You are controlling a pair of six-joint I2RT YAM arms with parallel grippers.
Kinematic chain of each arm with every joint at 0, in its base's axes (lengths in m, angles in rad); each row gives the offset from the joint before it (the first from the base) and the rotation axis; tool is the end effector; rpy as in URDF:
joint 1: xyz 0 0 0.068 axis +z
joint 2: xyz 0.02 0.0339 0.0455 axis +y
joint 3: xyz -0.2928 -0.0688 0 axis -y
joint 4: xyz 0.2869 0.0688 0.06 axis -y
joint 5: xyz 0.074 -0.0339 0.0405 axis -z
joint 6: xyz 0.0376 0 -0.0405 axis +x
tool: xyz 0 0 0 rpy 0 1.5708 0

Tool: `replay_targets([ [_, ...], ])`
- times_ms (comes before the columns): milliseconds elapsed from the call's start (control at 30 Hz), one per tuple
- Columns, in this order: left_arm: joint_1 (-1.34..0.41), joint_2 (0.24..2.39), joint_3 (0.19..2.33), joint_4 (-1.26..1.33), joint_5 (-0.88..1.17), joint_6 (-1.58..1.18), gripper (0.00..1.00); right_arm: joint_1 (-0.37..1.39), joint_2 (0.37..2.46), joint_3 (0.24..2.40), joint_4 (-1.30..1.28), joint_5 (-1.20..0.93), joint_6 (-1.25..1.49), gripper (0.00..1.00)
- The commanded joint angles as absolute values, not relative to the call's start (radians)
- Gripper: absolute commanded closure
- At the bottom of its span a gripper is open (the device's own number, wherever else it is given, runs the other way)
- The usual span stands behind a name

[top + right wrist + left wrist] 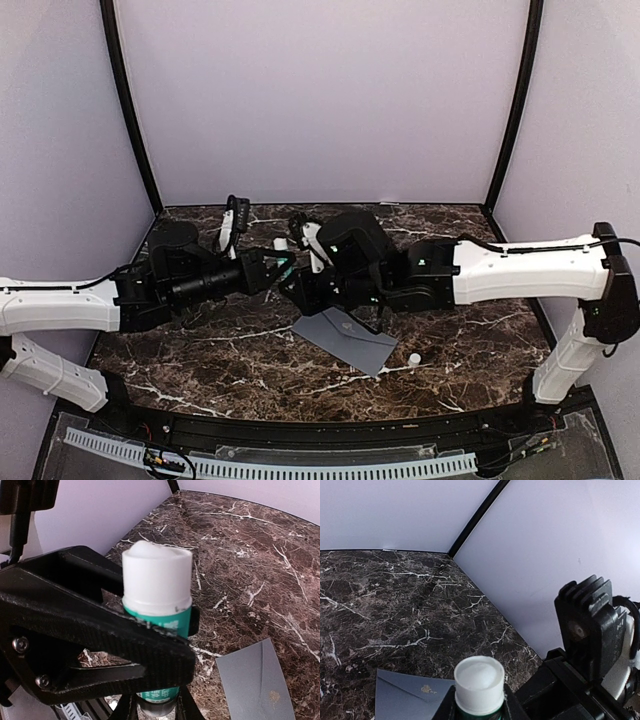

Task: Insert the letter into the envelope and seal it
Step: Screw the solid glue.

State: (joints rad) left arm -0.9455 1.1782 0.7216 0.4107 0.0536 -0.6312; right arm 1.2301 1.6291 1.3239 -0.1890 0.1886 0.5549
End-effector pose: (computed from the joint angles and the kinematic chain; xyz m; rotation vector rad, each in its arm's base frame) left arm 0.1759 -0.2471 0.3063 0.3216 1.7402 -1.2317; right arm 0.1491 0.3995 0.3242 -0.6057 2.0971 0.8840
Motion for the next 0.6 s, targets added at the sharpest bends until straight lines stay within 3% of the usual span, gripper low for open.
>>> replay_targets([
  [0, -0.974, 1.181, 0.698, 0.447, 0.113, -0.693, 1.0, 1.254, 1.667, 1.419, -0.191, 0.356, 0.551, 0.95],
  [100, -0.973, 1.169, 0.691, 0.469, 0.116, -0.711, 1.0, 1.255, 1.614, 1.362, -0.137, 0.337, 0.557, 0.88],
  [333, -0.944, 1.15, 0.691, 0.5, 0.177, -0.75, 1.0, 1.244, 1.419, 1.132, 0.06, 0.215, 0.544, 0.36],
  [400, -0.939, 1.14, 0.681, 0.532, 0.193, -0.758, 1.0, 1.22, 1.385, 1.084, 0.082, 0.158, 0.574, 0.27],
  [567, -0.932, 1.107, 0.653, 0.621, 0.242, -0.772, 1.0, 1.171, 1.276, 0.916, 0.3, -0.067, 0.606, 0.17],
])
